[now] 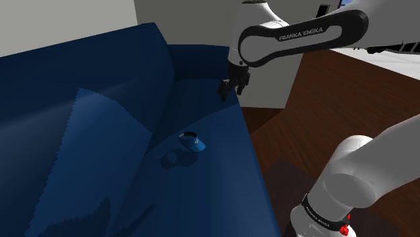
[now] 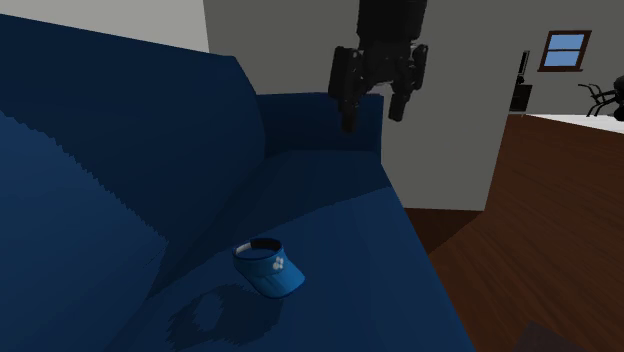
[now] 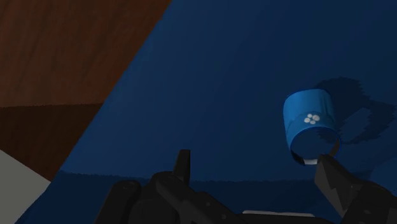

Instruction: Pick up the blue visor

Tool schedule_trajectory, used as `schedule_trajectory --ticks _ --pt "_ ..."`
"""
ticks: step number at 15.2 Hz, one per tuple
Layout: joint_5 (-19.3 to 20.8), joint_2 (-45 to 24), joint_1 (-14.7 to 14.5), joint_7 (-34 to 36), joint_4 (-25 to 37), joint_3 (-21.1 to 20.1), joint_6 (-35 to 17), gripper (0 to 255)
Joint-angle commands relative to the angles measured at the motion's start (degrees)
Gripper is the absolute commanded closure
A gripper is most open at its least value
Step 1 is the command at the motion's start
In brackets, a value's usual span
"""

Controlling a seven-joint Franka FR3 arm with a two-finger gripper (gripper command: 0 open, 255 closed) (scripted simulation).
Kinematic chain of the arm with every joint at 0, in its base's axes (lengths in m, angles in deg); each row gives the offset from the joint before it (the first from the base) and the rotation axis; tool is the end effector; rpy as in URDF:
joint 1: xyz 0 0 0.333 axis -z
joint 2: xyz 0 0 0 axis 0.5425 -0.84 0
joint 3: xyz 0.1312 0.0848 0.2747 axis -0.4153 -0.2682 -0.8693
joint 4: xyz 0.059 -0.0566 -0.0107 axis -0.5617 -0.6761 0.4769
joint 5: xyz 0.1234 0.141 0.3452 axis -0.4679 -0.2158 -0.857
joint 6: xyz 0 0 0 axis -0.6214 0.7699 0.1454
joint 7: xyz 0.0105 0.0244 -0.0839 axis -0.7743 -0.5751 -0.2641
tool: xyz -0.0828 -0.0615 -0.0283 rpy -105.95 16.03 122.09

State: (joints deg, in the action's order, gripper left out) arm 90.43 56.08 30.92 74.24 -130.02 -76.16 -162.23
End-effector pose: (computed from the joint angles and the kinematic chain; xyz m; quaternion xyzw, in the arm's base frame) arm 0.4284 0.0203 0.5232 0.9942 -0.0333 0.0909 0.0463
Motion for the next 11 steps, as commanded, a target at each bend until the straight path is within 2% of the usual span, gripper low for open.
schedule_trajectory --ticks 1,11 --pt "0.0 -3.3 -0.4 0.8 -0.2 -0.7 -3.1 0" --pt "2.1 -22.9 -1.6 4.1 4.9 -3.3 -15.6 0"
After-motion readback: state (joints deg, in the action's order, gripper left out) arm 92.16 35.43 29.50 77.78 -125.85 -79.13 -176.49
